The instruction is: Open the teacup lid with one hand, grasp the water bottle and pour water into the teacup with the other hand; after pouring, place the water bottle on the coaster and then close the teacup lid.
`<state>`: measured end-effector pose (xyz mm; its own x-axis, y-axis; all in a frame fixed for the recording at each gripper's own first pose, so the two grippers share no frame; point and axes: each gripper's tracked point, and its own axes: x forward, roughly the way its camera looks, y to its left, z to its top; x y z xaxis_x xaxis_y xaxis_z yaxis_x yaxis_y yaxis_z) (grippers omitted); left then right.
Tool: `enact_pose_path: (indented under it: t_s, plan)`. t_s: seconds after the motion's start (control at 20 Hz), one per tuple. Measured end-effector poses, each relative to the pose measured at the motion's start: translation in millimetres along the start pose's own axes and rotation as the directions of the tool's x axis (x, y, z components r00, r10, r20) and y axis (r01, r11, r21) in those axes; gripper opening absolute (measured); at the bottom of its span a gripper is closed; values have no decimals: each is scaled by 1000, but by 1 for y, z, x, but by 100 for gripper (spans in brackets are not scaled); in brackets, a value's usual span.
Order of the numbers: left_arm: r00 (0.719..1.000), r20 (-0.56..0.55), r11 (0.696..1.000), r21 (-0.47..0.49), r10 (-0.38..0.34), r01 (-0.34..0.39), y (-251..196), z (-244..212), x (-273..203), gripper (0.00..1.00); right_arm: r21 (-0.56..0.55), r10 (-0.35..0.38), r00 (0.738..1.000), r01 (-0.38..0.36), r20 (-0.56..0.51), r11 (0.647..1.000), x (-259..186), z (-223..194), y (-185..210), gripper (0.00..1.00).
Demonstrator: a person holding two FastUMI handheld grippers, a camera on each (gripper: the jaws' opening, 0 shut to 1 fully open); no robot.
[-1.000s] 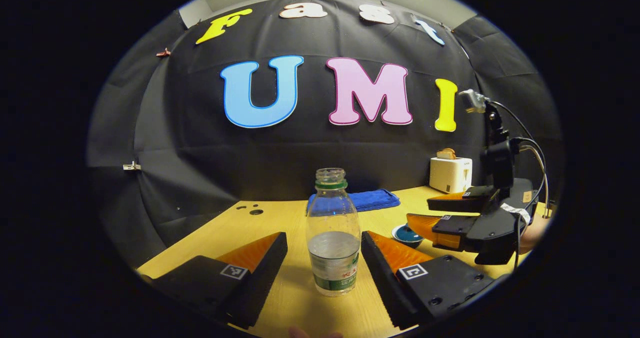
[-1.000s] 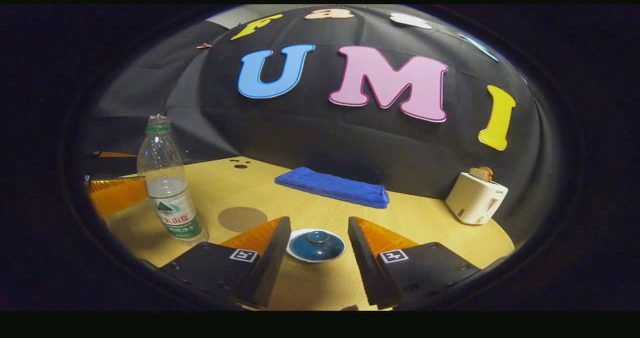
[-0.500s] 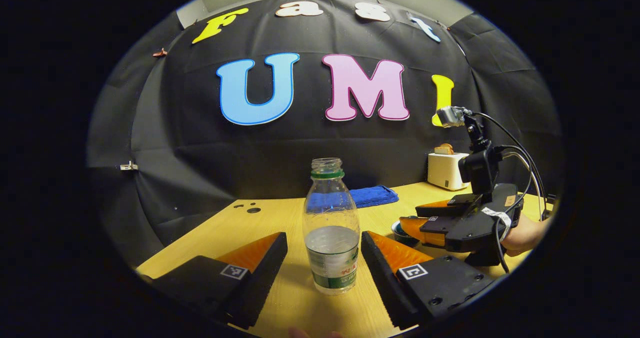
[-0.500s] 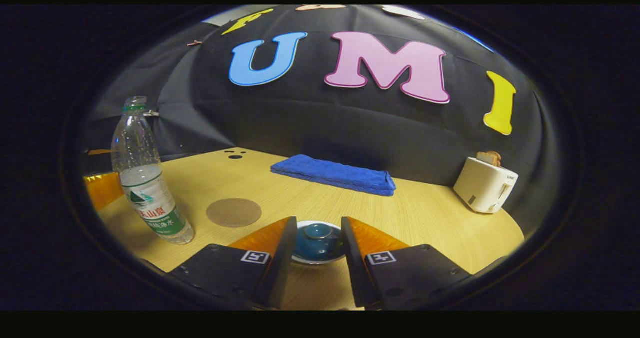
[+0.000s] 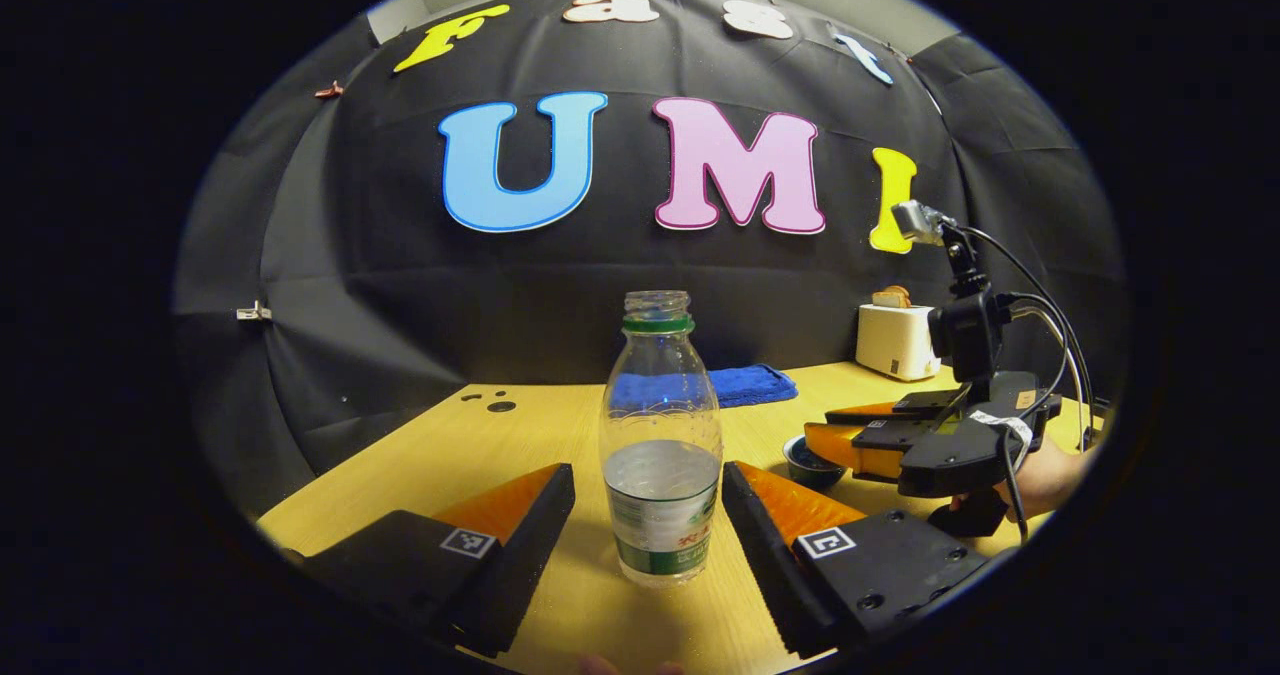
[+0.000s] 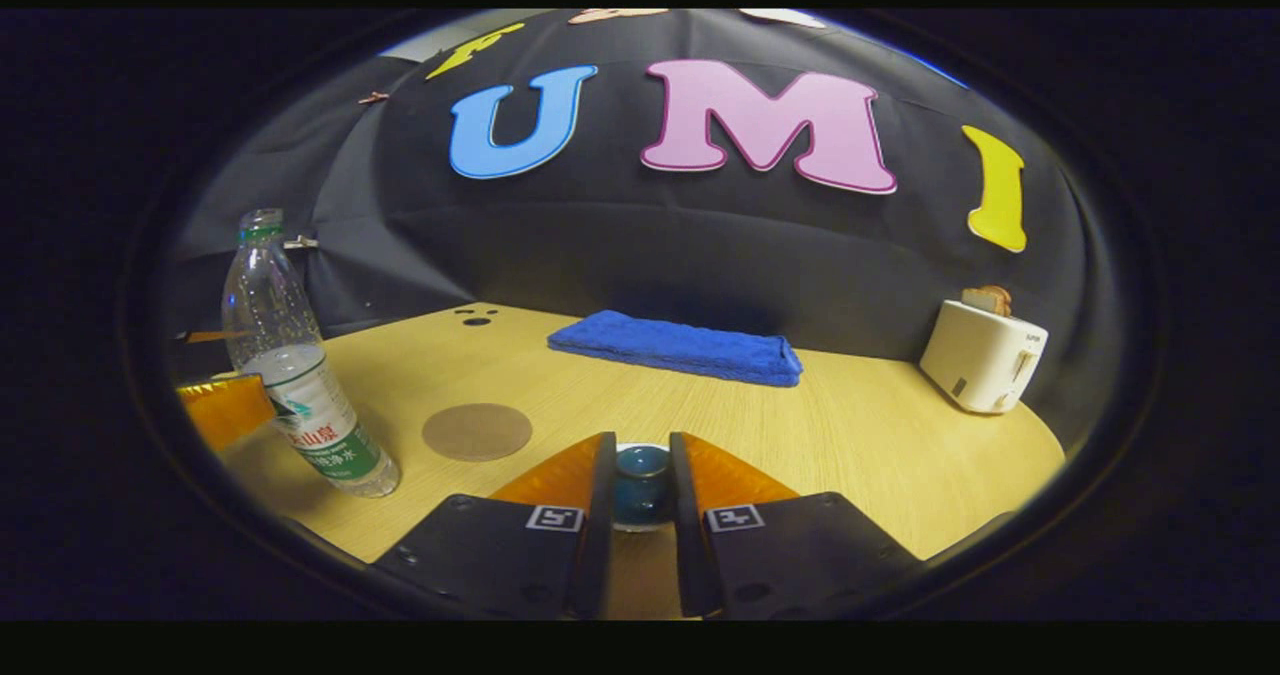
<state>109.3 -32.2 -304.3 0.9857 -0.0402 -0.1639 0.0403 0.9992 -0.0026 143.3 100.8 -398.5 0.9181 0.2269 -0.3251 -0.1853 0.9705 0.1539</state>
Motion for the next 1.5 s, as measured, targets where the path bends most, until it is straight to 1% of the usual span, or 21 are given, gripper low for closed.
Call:
enact_pose_path:
  t_s: [0.15,0.2,0.25,0.3,0.35,0.45,0.6,0.85,1.0,1.05,1.1,1.15,1.2,1.25,1.35,1.4,1.45,1.5]
  plan:
    - [1000,4,1000,2,1,-1,-1,0,3,94,-11,-4,1000,4,20,1000,-2,6,0,30]
    - [1000,2,1000,6,0,0,-2,-1,4,93,-14,-8,1000,8,22,1000,-5,7,-2,27]
    - [1000,1,1000,9,0,0,-3,-3,5,94,-13,-10,1000,10,26,1000,-6,10,-3,30]
    - [1000,0,1000,10,-1,1,-3,-3,7,93,-11,-14,999,14,33,1000,-8,13,-6,27]
    - [1000,-3,1000,12,0,0,-3,-6,8,94,-10,-18,999,18,43,1000,-13,17,-10,30]
    - [1000,-13,1000,17,3,-3,-3,-12,11,93,-10,-28,998,28,58,1000,-20,25,-18,26]
    - [999,-28,1000,12,14,-14,-2,-20,15,94,-16,-39,997,40,69,999,-33,31,-29,26]
    - [997,-78,999,-30,20,-22,-2,-39,20,94,-10,-66,994,67,87,998,-55,37,-48,26]
    - [997,-77,1000,-21,14,-15,-6,-39,22,94,10,-82,994,81,78,997,-62,32,-62,26]
    - [997,-77,1000,-11,19,-20,-5,-39,22,92,17,-91,993,90,77,996,-64,31,-67,26]
    - [996,-80,1000,-4,27,-27,-4,-38,20,85,18,-100,992,99,74,995,-66,29,-72,26]
    - [997,-80,1000,2,24,-24,-5,-39,24,78,15,-107,992,106,73,994,-68,27,-78,29]
    - [996,-86,1000,15,23,-21,-6,-38,24,77,10,-113,991,113,71,994,-70,26,-82,33]
    - [996,-89,999,32,27,-25,-5,-38,26,76,8,-117,991,116,67,993,-71,23,-86,34]
    - [994,-105,997,79,35,-27,-3,-37,30,76,13,-122,990,122,65,992,-75,22,-94,29]
    - [992,-115,992,121,52,-38,0,-36,32,76,12,-126,990,125,65,992,-78,22,-98,27]
    - [989,-126,983,177,77,-54,6,-36,35,76,5,-129,990,129,64,992,-80,21,-103,27]
    - [986,-133,968,241,100,-66,11,-33,36,76,0,-130,989,130,65,991,-82,21,-109,27]
